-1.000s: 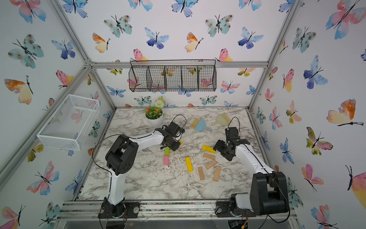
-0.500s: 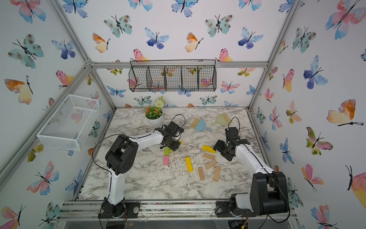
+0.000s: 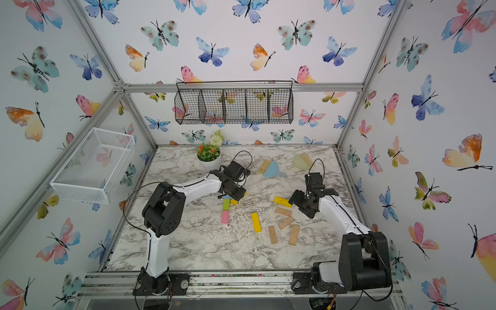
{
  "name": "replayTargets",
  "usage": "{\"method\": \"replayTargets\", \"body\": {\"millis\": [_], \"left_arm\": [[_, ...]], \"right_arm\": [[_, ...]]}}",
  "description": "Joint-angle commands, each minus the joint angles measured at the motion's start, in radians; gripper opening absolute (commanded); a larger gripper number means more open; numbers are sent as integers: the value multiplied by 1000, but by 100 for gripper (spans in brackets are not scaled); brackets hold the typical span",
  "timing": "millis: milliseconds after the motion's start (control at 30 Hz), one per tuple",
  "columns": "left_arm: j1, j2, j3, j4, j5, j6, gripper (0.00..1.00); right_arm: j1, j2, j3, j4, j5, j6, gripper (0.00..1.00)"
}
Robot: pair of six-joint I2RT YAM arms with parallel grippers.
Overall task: Assemble the letter k with building blocks
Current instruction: Assemble the building block at the center of the board, then pick up the building block from the center of the board.
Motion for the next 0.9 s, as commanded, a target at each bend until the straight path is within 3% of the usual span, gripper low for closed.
{"method": "replayTargets", "body": {"millis": [0, 167, 267, 433, 533, 633, 767, 867], "left_arm": [[-4, -102, 64, -14, 48, -20, 54], [-4, -160, 95, -14, 18, -60, 58], [1, -200, 93, -15, -6, -91, 77], [19, -315, 36, 1, 4, -143, 82], [40, -380, 7, 7, -9, -184, 87], [65, -470, -66, 75, -23, -228, 99], [110, -599, -211, 237, 20, -308, 98], [148, -640, -253, 263, 73, -348, 98]], "right_arm": [[-3, -3, -29, -26, 28, -39, 78], [11, -58, -97, -63, 12, -48, 73], [70, -63, -130, -78, 5, -36, 71], [264, -11, -86, -171, 159, 35, 71], [315, 9, -87, -195, 197, 68, 71], [329, -8, -107, -194, 203, 95, 71], [333, -64, -129, -191, 210, 123, 70], [333, -74, -148, -201, 212, 139, 70]]}}
